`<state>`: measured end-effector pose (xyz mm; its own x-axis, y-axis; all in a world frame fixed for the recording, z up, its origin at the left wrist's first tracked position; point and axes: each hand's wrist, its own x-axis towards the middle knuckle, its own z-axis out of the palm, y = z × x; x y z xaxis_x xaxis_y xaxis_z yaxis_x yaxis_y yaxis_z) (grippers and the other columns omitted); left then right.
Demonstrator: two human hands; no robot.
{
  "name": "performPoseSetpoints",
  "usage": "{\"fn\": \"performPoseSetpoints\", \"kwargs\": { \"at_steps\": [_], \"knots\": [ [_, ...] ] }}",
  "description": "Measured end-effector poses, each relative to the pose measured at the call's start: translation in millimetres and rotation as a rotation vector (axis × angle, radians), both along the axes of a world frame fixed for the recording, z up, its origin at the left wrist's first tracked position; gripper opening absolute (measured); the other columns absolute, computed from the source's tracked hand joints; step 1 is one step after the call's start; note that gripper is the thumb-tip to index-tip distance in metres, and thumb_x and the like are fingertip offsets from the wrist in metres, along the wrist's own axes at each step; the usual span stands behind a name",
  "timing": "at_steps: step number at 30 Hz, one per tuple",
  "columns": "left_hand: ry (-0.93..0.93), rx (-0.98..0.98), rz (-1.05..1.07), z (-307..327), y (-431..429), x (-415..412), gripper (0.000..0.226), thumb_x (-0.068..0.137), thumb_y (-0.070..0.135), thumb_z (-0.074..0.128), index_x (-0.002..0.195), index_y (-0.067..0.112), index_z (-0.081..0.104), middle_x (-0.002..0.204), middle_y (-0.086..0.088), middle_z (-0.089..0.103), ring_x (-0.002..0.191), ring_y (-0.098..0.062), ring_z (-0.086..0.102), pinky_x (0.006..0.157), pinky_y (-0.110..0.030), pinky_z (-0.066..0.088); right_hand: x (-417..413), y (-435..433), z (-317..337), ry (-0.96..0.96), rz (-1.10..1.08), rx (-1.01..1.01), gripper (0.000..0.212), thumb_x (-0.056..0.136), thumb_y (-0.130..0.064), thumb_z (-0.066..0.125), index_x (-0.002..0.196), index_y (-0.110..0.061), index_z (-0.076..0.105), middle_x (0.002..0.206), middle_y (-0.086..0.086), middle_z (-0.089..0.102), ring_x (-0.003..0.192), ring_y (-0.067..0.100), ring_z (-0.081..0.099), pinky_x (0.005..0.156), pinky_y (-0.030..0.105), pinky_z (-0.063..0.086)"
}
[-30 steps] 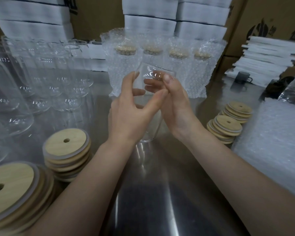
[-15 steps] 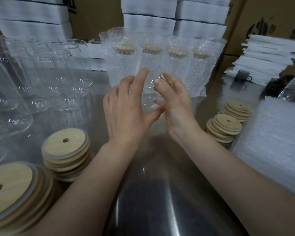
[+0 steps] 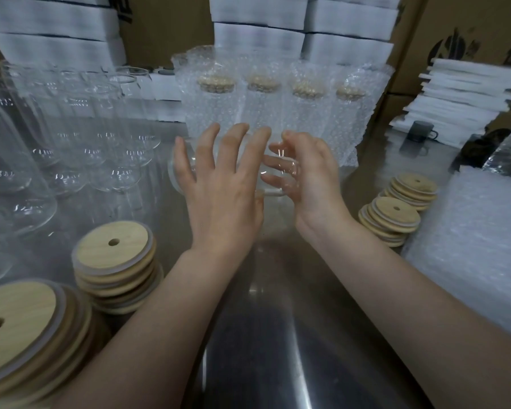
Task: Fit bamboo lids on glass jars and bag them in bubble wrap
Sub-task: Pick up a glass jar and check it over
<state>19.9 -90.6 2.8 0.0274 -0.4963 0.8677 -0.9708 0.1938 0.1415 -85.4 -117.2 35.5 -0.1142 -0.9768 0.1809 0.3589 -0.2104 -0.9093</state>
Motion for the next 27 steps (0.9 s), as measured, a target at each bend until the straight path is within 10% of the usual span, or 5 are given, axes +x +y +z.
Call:
{"fn": "performPoseSetpoints", "kwargs": {
  "at_steps": [13,21,27],
  "knots": [
    [-0.017,-0.029,-0.039,-7.0,-3.6,2.6,0.082,0.067,0.007,0.078,0.132,0.031,0.034,0.143,-0.010,0.049,0.140,-0.034,0.036,0.117,-0.057,0.012,-9.3,-8.5,2.3,-0.209,0.133,0.179,0.021,0.093,-0.011,0.050,0.112,-0.005,0.056,0.076,0.003,0.069,0.076,0.021,0.067,0.063,0.033,0.058],
    [0.270,0.059,-0.189,-4.4,-3.7,2.9,0.080,0.072,0.040,0.082,0.139,0.025,0.042,0.140,-0.010,0.051,0.133,-0.035,0.044,0.102,-0.070,0.031,-10.3,-6.3,0.5,-0.473,0.401,0.140,0.017,0.098,-0.004,0.045,0.100,-0.015,0.058,0.084,0.005,0.066,0.075,0.016,0.059,0.075,0.025,0.043],
    [0.488,0.106,-0.272,1.2,-6.9,7.9,0.091,0.069,0.059,0.079,0.140,0.013,0.047,0.134,-0.007,0.057,0.124,-0.029,0.052,0.100,-0.048,0.042,-8.1,-6.4,1.4,-0.320,0.499,0.012,0.024,0.100,-0.018,0.042,0.111,-0.012,0.062,0.102,0.001,0.062,0.092,0.011,0.055,0.080,0.023,0.043]
  ]
}}
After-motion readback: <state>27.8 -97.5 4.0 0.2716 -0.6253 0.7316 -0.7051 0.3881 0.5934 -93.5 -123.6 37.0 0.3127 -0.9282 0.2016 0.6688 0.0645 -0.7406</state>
